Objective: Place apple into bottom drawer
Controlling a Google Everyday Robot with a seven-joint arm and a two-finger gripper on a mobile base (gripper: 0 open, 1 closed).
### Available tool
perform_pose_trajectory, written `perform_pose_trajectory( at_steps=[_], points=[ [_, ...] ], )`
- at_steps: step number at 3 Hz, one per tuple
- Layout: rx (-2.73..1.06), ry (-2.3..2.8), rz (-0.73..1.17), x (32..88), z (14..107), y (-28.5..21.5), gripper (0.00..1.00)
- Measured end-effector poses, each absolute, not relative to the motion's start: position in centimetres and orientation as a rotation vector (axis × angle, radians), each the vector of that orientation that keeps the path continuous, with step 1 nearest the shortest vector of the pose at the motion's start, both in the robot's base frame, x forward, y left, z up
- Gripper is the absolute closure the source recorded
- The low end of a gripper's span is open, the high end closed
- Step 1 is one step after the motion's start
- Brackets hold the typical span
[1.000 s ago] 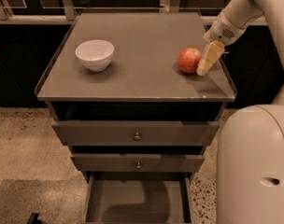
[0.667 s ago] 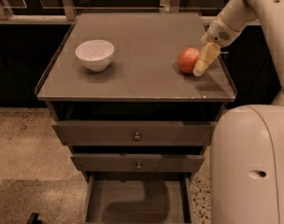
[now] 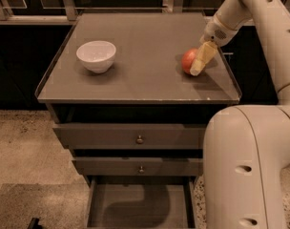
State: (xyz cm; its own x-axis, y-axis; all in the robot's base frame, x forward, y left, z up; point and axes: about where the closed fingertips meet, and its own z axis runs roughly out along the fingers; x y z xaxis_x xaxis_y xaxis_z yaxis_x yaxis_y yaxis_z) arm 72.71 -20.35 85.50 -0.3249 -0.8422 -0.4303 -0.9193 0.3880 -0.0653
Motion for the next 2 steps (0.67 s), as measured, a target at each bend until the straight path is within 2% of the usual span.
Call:
perform_pose_trajectory(
  at_steps=[1,2],
  points=[
    [-1.522,2.257,0.267,72.71,85.5,-20.35,0.19],
    [-1.522,2.257,0.267,72.71,85.5,-20.35,0.42]
  ],
)
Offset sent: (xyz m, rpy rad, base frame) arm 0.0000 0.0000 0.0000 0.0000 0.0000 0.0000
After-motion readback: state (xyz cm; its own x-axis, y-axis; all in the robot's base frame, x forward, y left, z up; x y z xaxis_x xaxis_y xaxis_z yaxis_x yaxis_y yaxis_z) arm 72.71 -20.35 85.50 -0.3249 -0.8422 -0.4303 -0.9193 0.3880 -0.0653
